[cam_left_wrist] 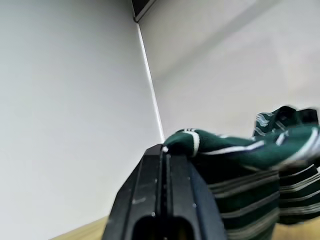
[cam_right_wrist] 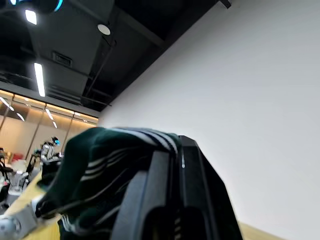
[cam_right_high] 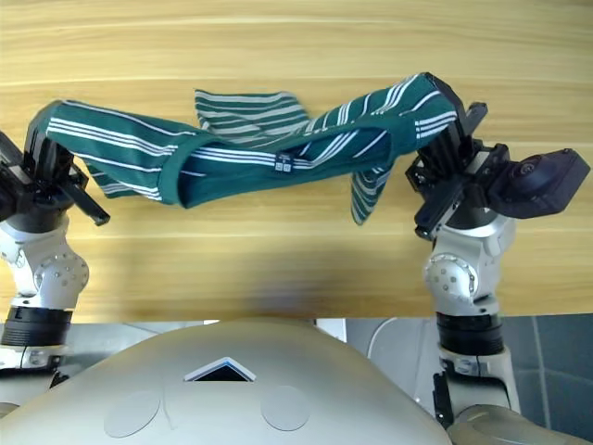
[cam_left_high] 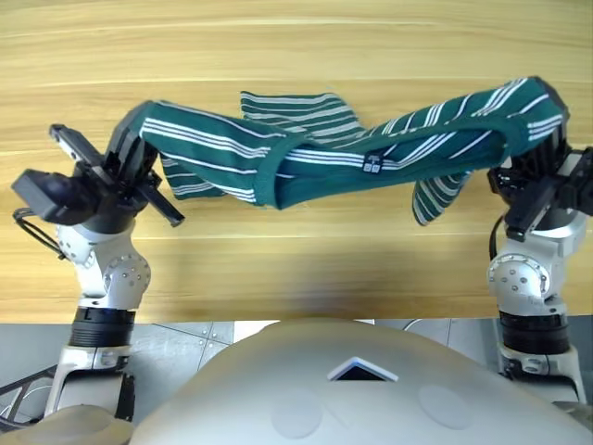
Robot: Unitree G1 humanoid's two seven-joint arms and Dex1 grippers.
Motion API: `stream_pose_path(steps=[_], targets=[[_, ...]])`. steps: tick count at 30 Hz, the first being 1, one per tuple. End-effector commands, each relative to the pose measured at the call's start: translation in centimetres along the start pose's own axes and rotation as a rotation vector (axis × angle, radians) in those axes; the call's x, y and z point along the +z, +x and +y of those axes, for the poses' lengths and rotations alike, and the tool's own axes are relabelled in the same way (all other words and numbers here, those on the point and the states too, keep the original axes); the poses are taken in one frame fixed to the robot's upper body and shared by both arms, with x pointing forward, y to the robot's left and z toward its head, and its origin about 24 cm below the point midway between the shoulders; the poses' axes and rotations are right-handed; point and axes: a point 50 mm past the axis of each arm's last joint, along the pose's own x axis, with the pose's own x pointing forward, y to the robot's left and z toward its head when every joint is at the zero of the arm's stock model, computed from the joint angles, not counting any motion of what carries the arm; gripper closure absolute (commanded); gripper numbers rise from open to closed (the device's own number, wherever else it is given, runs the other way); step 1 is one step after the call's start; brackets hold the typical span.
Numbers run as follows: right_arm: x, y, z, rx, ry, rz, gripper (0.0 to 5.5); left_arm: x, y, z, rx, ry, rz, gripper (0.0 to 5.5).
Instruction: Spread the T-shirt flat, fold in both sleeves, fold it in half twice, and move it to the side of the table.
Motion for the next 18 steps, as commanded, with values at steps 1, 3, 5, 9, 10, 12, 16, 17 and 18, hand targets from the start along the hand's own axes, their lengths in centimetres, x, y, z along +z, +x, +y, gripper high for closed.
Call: stream_pose_path(steps=[1, 3, 5, 9, 10, 12, 16, 17, 18], targets=[[-3.1, 3.8, -4.3, -0.095, -0.033, 0.051, 5.5, -2.0, 4.5, 3.4, -0.002, -0.053, -0.045, 5.48], [-5.7, 5.5, -7.6, -0.249, -0.102, 0.148, 5.5, -4.1, 6.2, 7.1, 0.179, -0.031, 0.022, 5.48], [-8.2, 7.7, -11.1, -0.442, -0.244, 0.285, 5.5, -6.3, 8.3, 10.5, 0.371, 0.112, 0.176, 5.48], [-7.6, 13.3, -16.0, -0.825, -0.674, 0.456, 5.5, -4.9, 16.4, 15.3, 0.6, 0.547, 0.389, 5.48], [-6.6, 14.3, -16.6, -0.888, -0.756, 0.447, 5.5, -3.8, 18.2, 15.8, 0.628, 0.671, 0.401, 5.48], [-4.3, 16.3, -17.2, -0.943, -0.909, 0.368, 5.5, -0.9, 21.0, 16.5, 0.684, 0.9, 0.353, 5.48], [-3.3, 16.0, -17.1, -0.825, -0.988, 0.299, 5.5, 0.8, 19.9, 16.9, 0.691, 1.131, 0.258, 5.48], [-3.8, 14.8, -16.9, -0.762, -0.996, 0.318, 5.5, 0.2, 18.2, 16.9, 0.671, 1.181, 0.274, 5.48], [-4.4, 13.6, -16.7, -0.709, -0.996, 0.34, 5.5, -0.5, 16.6, 16.8, 0.653, 1.224, 0.293, 5.48]])
